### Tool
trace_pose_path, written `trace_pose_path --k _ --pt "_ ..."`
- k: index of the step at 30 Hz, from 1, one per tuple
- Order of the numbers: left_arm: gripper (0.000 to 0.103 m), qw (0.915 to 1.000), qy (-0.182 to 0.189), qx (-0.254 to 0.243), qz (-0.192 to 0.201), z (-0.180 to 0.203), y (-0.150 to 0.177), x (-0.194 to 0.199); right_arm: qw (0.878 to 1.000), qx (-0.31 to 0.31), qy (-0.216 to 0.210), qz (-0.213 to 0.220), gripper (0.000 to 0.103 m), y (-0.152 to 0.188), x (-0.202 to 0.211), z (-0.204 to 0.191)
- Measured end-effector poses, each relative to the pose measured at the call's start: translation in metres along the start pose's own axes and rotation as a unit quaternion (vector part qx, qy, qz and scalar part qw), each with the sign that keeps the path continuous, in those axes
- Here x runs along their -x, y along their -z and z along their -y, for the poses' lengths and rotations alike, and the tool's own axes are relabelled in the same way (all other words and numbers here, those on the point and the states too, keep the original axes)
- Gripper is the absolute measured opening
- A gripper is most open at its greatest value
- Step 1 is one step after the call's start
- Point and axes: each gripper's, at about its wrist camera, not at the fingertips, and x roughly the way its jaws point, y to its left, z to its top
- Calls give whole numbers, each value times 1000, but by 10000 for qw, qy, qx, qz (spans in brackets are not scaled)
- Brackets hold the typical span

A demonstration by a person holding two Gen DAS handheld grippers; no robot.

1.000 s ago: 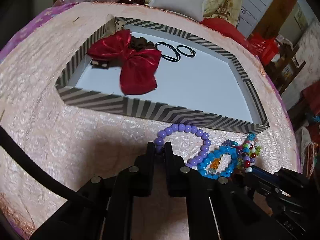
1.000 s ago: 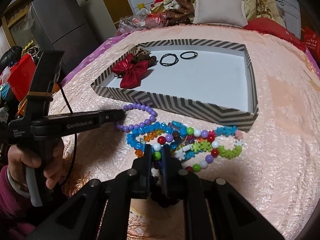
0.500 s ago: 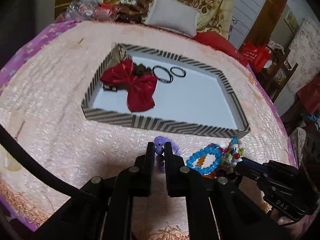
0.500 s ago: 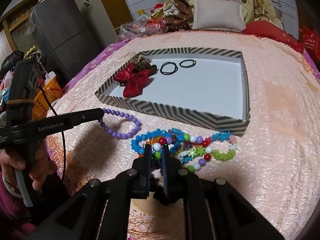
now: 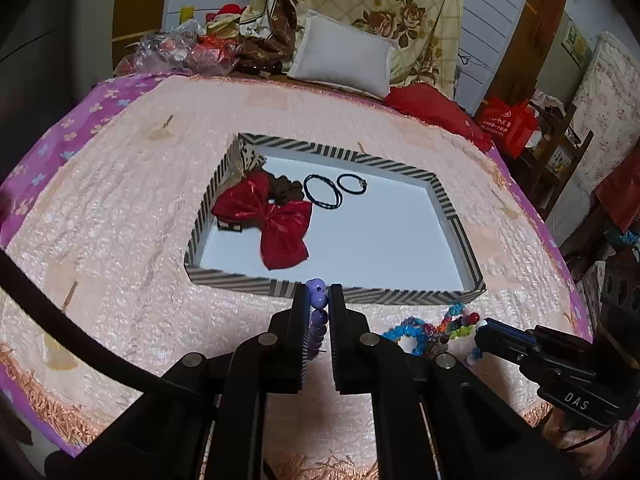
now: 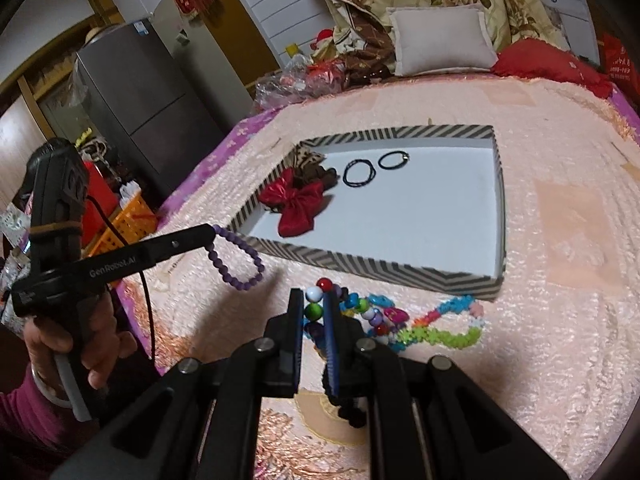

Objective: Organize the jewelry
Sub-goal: 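Lift both bracelets and carry them over the chevron tray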

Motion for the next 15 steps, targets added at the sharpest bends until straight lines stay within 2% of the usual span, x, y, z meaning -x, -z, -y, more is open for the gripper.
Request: trace_pose_path --k 15 --pt "7 9998 37 -166 98 20 -20 1 9996 -174 -50 224 10 -15 17 8"
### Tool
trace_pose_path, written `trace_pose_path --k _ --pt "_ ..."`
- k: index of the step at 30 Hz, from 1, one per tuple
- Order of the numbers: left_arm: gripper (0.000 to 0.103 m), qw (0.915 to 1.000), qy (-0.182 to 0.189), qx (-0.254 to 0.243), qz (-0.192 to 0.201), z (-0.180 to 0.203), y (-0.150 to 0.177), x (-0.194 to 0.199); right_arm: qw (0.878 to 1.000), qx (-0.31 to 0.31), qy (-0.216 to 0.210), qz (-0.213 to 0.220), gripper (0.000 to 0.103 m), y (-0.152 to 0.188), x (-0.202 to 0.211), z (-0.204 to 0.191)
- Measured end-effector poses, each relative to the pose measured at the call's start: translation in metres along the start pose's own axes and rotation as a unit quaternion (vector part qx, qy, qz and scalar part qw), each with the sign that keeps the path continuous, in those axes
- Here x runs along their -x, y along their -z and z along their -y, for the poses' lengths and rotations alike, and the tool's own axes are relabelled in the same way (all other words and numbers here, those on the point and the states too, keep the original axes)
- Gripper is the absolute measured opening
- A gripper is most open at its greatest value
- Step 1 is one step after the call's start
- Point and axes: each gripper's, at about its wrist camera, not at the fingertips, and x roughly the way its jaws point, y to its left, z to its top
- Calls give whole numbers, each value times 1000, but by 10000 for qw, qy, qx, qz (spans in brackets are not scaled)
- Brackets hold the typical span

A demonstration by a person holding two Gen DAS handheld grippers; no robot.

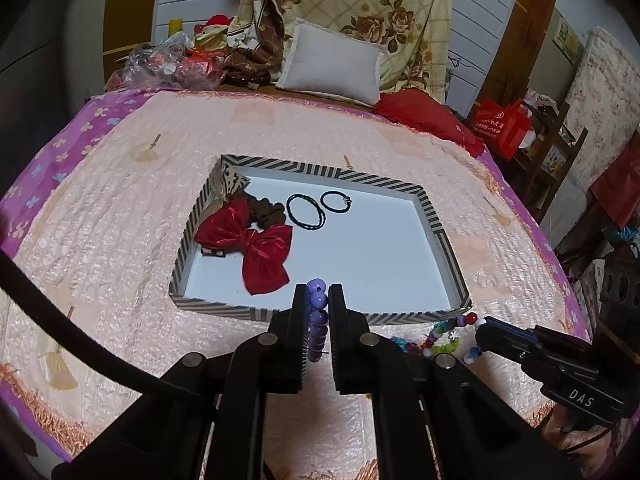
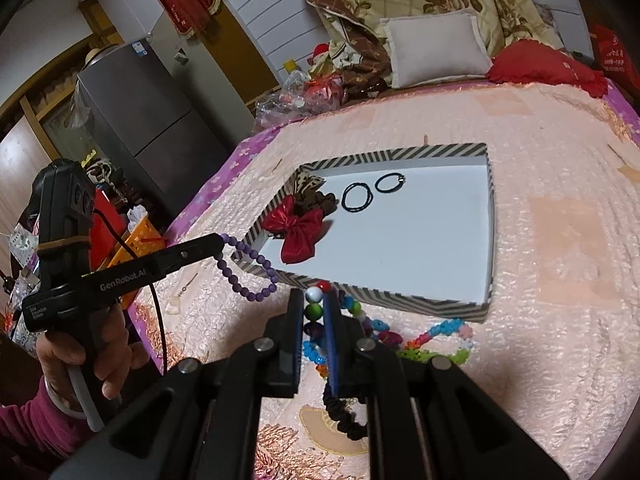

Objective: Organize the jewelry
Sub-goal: 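Lift both bracelets and carry them over the chevron tray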

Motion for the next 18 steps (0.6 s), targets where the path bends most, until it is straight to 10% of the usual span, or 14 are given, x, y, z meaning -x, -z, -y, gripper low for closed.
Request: trace_pose_path --k 18 --pt "7 9995 -69 -303 -48 25 -26 -24 9997 -148 183 90 10 -25 -3 22"
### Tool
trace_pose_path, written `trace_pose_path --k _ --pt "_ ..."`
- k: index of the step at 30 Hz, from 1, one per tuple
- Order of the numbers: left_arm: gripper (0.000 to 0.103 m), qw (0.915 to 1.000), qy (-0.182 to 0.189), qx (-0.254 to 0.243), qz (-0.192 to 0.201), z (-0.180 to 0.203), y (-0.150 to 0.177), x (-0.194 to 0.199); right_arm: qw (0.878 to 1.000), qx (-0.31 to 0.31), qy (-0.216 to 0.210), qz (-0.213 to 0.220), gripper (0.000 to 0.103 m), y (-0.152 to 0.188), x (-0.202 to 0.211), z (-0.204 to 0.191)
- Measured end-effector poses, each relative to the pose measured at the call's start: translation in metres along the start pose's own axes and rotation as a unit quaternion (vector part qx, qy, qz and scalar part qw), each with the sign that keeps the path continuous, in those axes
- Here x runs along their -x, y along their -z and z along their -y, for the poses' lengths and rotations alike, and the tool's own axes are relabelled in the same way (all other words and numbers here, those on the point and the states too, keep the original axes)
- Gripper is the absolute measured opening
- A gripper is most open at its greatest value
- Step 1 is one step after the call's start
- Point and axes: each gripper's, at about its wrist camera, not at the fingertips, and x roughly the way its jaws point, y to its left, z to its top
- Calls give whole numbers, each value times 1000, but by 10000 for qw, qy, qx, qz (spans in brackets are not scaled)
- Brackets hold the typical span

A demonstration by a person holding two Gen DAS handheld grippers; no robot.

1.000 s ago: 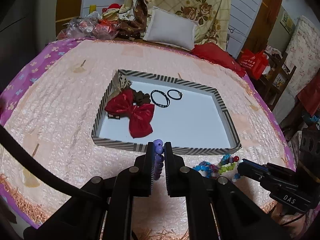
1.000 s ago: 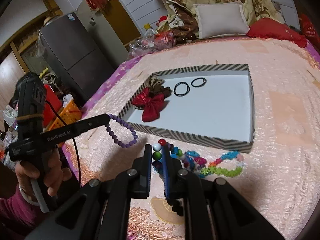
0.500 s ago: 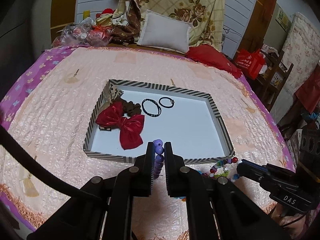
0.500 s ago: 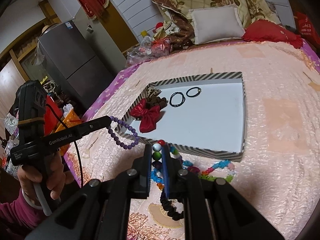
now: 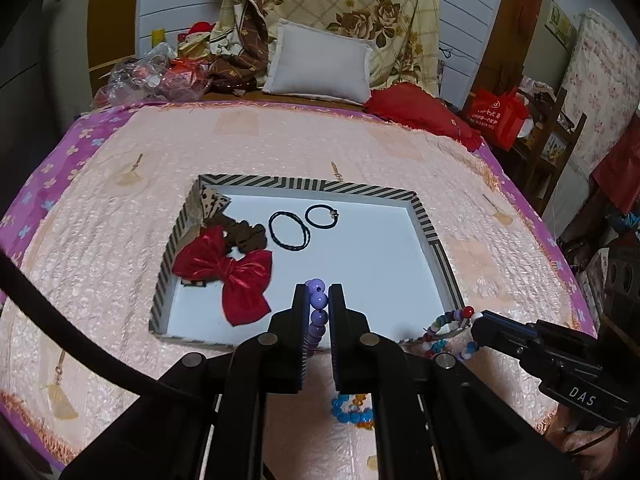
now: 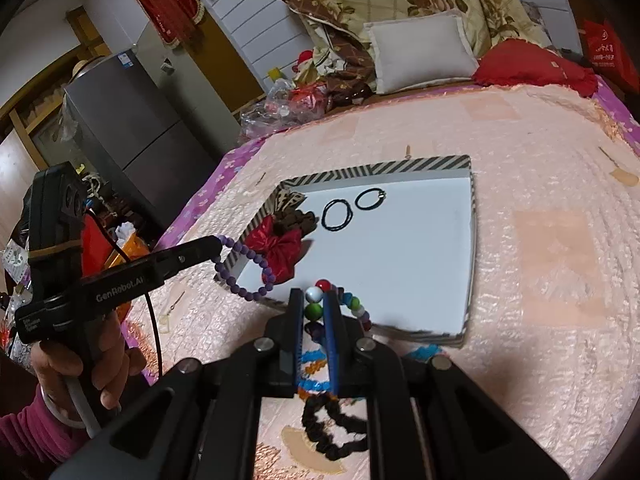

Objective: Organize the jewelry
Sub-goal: 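Lift both bracelets and carry them over the chevron tray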

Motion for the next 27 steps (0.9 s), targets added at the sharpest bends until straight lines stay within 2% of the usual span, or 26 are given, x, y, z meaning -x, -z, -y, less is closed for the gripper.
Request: trace_pose_path --k 9,17,21,27 --pt "7 9999 10 -65 -151 9 -18 -33 9998 -153 129 -26 10 -29 -24 24" --pt "7 9984 292 166 -463 14 -36 -86 9984 -442 318 -142 10 -55 -58 52" --pt "7 9977 168 264 -602 2 -34 -106 9974 -478 482 -231 10 -69 -81 63" --pt "7 9949 -178 537 -836 -37 -21 -125 9950 -634 621 -466 10 -86 -120 81"
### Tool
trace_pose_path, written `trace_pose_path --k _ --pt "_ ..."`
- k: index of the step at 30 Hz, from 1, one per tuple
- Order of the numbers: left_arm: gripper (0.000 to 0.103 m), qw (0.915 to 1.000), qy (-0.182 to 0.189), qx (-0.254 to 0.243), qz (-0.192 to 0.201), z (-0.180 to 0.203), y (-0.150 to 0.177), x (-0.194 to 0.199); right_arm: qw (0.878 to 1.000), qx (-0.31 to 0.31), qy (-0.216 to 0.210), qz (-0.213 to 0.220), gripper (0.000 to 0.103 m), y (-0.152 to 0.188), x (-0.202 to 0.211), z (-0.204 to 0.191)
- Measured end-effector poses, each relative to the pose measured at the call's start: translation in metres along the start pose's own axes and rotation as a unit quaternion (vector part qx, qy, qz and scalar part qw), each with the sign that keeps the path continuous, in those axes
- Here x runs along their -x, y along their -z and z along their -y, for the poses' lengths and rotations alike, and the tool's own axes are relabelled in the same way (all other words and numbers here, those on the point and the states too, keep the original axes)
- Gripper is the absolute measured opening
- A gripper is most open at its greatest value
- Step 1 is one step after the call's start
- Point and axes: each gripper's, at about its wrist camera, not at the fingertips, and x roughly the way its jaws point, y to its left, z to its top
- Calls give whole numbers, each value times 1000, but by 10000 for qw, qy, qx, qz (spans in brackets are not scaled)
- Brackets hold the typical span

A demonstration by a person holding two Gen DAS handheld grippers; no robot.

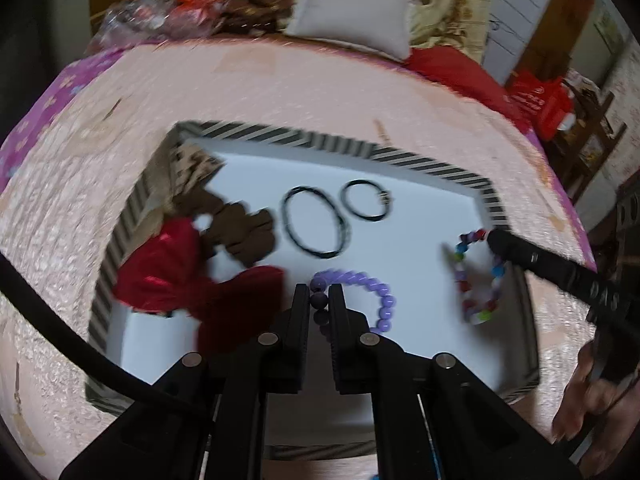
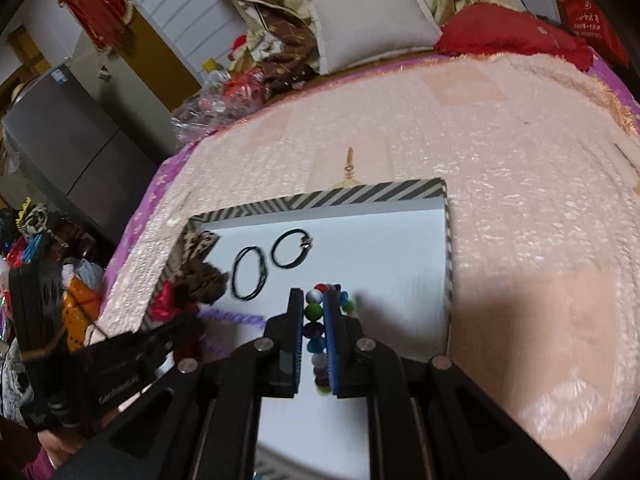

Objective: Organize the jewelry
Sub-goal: 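Lift both bracelets and carry them over the chevron tray, then lower both bracelets into the tray and open both tools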

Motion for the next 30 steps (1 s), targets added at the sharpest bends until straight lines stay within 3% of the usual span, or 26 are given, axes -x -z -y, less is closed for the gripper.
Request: trace_pose_path --k 14,20,21,24,30 --pt "7 9998 -141 149 -4 -26 1 -7 9986 -18 452 -267 10 -42 -66 -9" --pt "7 9996 -178 199 30 -31 1 -9 9988 -208 369 -258 11 -44 -82 -6" --pt "8 9996 -183 204 46 -31 1 -9 9987 -231 381 -241 16 -44 -81 -5" --pt "26 9996 -148 206 84 -31 1 -8 9987 -372 308 -159 32 -41 -71 1" --pt "30 9993 -300 135 173 -24 7 0 9992 -354 151 -53 32 -25 -35 4"
